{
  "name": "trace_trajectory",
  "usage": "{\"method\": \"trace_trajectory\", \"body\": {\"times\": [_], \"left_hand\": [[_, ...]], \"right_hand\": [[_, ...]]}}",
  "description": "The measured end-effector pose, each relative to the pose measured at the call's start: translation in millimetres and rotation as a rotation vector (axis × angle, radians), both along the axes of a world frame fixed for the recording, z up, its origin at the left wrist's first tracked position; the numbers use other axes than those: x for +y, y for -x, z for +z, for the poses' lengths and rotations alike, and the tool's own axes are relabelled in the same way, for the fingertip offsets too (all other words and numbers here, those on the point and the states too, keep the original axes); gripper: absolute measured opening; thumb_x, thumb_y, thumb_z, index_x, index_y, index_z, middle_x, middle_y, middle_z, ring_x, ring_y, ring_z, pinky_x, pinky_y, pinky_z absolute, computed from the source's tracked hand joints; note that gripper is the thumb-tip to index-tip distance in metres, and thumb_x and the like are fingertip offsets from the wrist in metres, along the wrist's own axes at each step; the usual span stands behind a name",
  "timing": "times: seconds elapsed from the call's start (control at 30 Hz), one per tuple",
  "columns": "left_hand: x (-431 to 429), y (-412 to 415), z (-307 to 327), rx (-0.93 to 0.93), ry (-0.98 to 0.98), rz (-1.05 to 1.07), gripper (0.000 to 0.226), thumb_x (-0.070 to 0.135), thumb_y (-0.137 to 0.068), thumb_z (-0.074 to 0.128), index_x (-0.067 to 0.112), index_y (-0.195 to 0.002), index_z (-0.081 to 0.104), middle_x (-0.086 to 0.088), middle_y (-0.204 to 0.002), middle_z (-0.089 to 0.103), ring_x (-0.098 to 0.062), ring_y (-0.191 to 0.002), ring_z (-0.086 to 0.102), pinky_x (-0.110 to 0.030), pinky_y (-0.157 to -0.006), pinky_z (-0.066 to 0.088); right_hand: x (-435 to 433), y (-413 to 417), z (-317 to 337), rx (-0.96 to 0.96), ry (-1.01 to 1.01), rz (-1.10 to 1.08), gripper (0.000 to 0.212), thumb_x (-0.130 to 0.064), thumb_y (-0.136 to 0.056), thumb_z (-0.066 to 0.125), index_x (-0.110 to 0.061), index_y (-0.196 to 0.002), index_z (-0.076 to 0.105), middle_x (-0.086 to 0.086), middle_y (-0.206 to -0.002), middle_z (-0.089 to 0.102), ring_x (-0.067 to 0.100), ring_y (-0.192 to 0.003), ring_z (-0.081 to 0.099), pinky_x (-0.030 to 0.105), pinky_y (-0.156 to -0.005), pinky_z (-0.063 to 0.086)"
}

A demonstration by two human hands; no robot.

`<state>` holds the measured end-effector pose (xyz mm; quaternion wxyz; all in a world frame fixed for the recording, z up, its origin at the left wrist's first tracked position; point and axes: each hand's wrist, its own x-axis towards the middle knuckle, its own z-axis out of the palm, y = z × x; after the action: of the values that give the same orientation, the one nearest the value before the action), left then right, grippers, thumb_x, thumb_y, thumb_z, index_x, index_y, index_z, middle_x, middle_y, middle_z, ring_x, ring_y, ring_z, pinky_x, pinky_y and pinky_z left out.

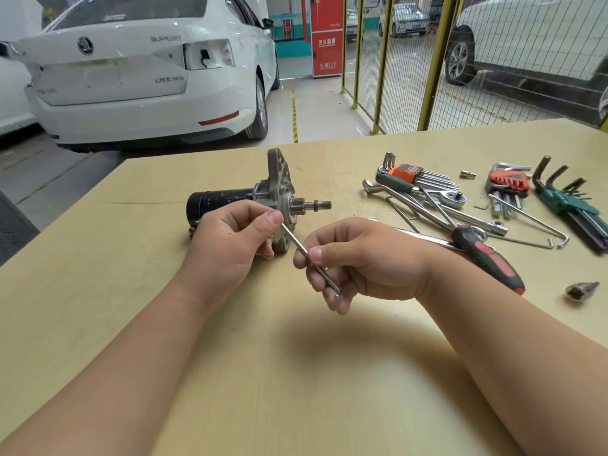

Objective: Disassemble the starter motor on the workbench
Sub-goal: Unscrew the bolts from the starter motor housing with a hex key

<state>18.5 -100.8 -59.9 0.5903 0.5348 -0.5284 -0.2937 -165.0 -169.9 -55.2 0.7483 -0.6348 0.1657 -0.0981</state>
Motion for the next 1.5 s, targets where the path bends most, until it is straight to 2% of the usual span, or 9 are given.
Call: {"method": "trace_trajectory", "body": {"times": [0.13,0.3,0.6,0.67,0.8,1.0,1.17,1.37,1.5], "left_hand": [[-0.6,-0.8,-1.6,-0.062,0.02,0.046,0.017,0.033,-0.074,0.071,0.016,-0.078,0.069,0.005,-0.058,0.061,-0.013,-0.055,0.055,-0.026,-0.06,0.051],[-0.4,-3.3,-8.6,-0.446,0.106,0.193,0.016,0.013,-0.081,0.075,0.026,-0.074,0.069,0.011,-0.073,0.067,-0.007,-0.063,0.059,-0.009,-0.059,0.043],[-2.2,-10.6,-8.4,-0.62,0.218,0.328,0.015,0.013,-0.085,0.071,0.028,-0.082,0.068,0.018,-0.083,0.062,-0.016,-0.088,0.053,-0.026,-0.074,0.043],[-2.2,-10.2,-8.6,-0.627,0.209,0.323,0.014,0.014,-0.085,0.07,0.027,-0.082,0.068,0.019,-0.083,0.062,-0.013,-0.09,0.051,-0.02,-0.076,0.041],[-1.4,-9.2,-9.1,-0.649,0.198,0.31,0.012,0.013,-0.084,0.07,0.026,-0.083,0.069,0.017,-0.084,0.063,-0.013,-0.09,0.051,-0.023,-0.077,0.041],[-0.9,-7.4,-8.5,-0.651,0.179,0.297,0.016,0.013,-0.083,0.07,0.029,-0.082,0.067,0.015,-0.082,0.064,-0.011,-0.087,0.05,-0.021,-0.075,0.041],[-0.9,-5.8,-8.0,-0.677,0.185,0.296,0.011,0.01,-0.084,0.07,0.021,-0.082,0.07,0.012,-0.082,0.064,-0.015,-0.087,0.051,-0.032,-0.077,0.044],[3.4,7.5,-5.6,-0.608,0.169,0.188,0.007,0.024,-0.087,0.068,0.029,-0.083,0.069,0.012,-0.081,0.064,-0.007,-0.081,0.056,-0.012,-0.07,0.04],[2.5,20.1,-3.4,-0.26,0.095,0.121,0.024,0.04,-0.094,0.054,0.029,-0.08,0.07,0.012,-0.062,0.059,-0.003,-0.056,0.05,-0.016,-0.053,0.04]], "right_hand": [[3.1,-0.7,3.1,0.117,0.071,-0.039,0.016,-0.01,-0.098,0.045,-0.008,-0.091,0.059,0.004,-0.065,0.062,0.018,-0.054,0.064,0.026,-0.048,0.053],[-5.8,3.1,4.1,0.811,1.136,-0.217,0.017,-0.022,-0.087,0.05,-0.017,-0.084,0.066,0.001,-0.078,0.065,0.02,-0.071,0.062,0.024,-0.055,0.045],[-80.6,47.7,0.0,1.128,1.17,-0.891,0.013,-0.02,-0.087,0.047,-0.012,-0.085,0.057,0.004,-0.072,0.051,0.027,-0.067,0.05,0.028,-0.062,0.038],[-84.7,40.8,-5.5,1.209,1.143,-0.894,0.002,-0.018,-0.086,0.05,-0.018,-0.087,0.052,0.004,-0.081,0.055,0.027,-0.072,0.049,0.031,-0.065,0.038],[-84.7,23.0,-10.6,1.292,1.202,-0.806,0.025,-0.01,-0.082,0.053,-0.018,-0.105,0.06,0.005,-0.106,0.063,0.028,-0.089,0.058,0.032,-0.066,0.037],[-81.3,21.7,-13.9,1.299,1.26,-0.726,0.02,-0.01,-0.084,0.052,-0.018,-0.099,0.061,0.004,-0.091,0.06,0.028,-0.086,0.056,0.032,-0.067,0.035],[-79.7,33.2,-6.3,1.135,1.088,-0.831,0.017,-0.018,-0.088,0.051,-0.009,-0.073,0.05,0.007,-0.076,0.051,0.027,-0.072,0.05,0.028,-0.061,0.038],[-31.9,20.7,12.5,-0.123,-0.016,-0.708,0.011,-0.003,-0.092,0.055,0.0,-0.091,0.065,0.004,-0.062,0.06,0.009,-0.049,0.055,0.017,-0.045,0.046],[6.9,-11.1,6.6,-0.106,0.247,-0.414,0.013,-0.003,-0.09,0.057,-0.01,-0.095,0.067,0.002,-0.064,0.062,0.016,-0.057,0.063,0.024,-0.054,0.051]]}}
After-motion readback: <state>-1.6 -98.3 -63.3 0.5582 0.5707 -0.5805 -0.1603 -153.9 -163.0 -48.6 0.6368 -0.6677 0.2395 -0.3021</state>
